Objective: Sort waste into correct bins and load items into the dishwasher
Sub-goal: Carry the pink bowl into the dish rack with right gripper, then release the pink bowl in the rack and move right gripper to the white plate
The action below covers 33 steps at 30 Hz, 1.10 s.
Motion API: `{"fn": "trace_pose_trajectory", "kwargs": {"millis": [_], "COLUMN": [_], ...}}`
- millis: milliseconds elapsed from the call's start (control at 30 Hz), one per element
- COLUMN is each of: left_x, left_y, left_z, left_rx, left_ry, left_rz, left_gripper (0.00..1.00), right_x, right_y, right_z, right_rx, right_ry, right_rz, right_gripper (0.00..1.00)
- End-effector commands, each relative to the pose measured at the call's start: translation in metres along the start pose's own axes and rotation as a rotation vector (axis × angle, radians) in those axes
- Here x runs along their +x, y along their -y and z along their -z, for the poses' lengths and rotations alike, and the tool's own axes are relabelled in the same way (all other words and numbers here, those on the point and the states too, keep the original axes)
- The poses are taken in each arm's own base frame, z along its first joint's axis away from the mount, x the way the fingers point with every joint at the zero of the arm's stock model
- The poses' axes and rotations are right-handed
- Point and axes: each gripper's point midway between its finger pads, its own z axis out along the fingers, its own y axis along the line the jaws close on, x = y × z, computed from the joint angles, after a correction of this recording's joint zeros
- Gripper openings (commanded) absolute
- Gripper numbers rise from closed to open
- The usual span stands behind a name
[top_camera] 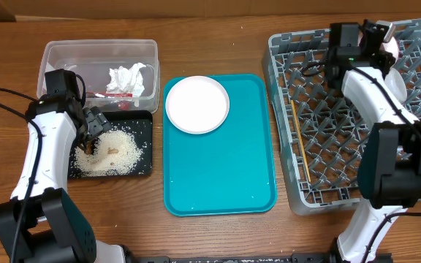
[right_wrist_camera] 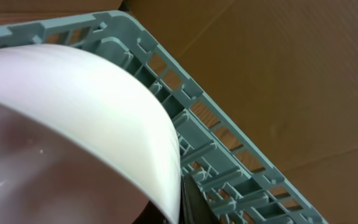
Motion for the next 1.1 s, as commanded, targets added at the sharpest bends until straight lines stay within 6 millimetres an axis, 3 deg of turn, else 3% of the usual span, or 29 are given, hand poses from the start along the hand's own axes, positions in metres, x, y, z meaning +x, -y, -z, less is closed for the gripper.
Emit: {"fn": "trace_pose_trajectory", "kwargs": {"millis": [0, 67, 200, 400, 533, 667, 767, 833, 900, 1067], "left_x": [0.002, 0.002, 0.002, 0.002, 0.002, 0.002, 0.002, 0.002, 0.002, 0.002], "left_y": [-0.001, -0.001, -0.001, -0.001, -0.001, -0.001, -0.001, -0.001, -0.001, -0.001], "left_z": [-0.004, -0.004, -0.004, -0.004, -0.004, -0.004, -0.004, -0.004, -0.004, -0.004], "left_rx": [-0.009, -0.009, -0.009, -0.009, -0.009, -0.009, -0.009, -0.009, -0.009, -0.009], "left_ry": [-0.011, -0.011, -0.011, -0.011, -0.011, -0.011, -0.011, -0.011, -0.011, -0.011], "left_rz": [-0.009, -0.009, -0.009, -0.009, -0.009, -0.009, -0.009, -0.009, -0.009, -0.009], "left_gripper": [1.0, 1.0, 1.0, 1.0, 1.0, 1.0, 1.0, 1.0, 1.0, 1.0], "right_x": [0.01, 0.014, 0.021, 0.017, 0.002, -0.005, 0.005, 0.016, 0.03, 0.07], "right_y": [-0.023, -0.027, -0.033, -0.031, -0.036, -0.058, -0.085, -0.099, -0.113, -0.145], "right_z": [0.012, 0.019, 0.041, 0.08, 0.122, 0.187, 0.253, 0.285, 0.306, 0.329], "right_rx": [-0.043, -0.053, -0.086, -0.277, -0.528, -0.886, -1.218, -1.356, -1.417, -1.43], "right_ry": [-0.008, -0.011, -0.014, -0.061, -0.08, -0.112, -0.176, -0.213, -0.239, -0.29], "right_rz": [0.07, 0.092, 0.133, 0.031, -0.038, -0.066, -0.023, 0.021, 0.071, 0.186], "right_gripper": [0.04, 0.06, 0.42, 0.63, 0.76, 0.8, 0.8, 0.8, 0.81, 0.82]}}
